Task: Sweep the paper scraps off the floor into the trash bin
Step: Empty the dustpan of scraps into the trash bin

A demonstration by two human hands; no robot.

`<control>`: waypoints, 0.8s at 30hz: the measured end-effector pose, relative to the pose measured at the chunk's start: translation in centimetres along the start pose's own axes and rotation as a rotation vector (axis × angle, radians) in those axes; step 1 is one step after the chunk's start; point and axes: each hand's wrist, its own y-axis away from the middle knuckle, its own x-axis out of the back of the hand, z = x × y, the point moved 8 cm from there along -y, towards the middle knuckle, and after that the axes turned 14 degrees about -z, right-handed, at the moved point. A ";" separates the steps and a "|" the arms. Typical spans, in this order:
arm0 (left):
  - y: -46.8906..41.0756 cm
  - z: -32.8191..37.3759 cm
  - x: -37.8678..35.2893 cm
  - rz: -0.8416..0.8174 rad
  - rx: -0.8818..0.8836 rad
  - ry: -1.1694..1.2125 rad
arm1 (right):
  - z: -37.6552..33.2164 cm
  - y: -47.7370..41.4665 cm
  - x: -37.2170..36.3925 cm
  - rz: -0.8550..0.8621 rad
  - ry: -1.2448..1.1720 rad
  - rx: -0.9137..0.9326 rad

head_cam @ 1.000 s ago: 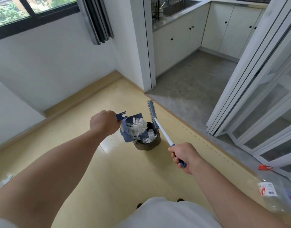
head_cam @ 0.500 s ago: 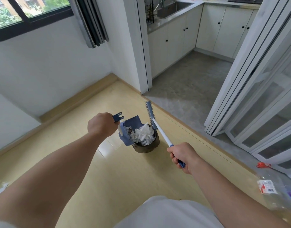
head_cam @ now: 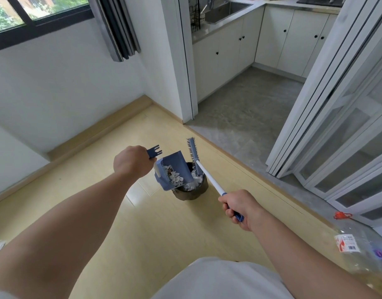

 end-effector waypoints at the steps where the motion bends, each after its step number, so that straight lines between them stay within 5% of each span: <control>1: 0.0 0.0 0.2 0.005 -0.002 -0.002 | 0.0 0.0 0.0 0.001 0.001 0.001; 13: 1.0 3.2 0.0 0.024 -0.200 -0.312 | -0.5 0.6 0.4 0.037 0.004 0.028; 24: 0.4 3.8 1.1 0.028 -0.222 -0.351 | -0.9 1.1 0.5 0.037 0.018 0.045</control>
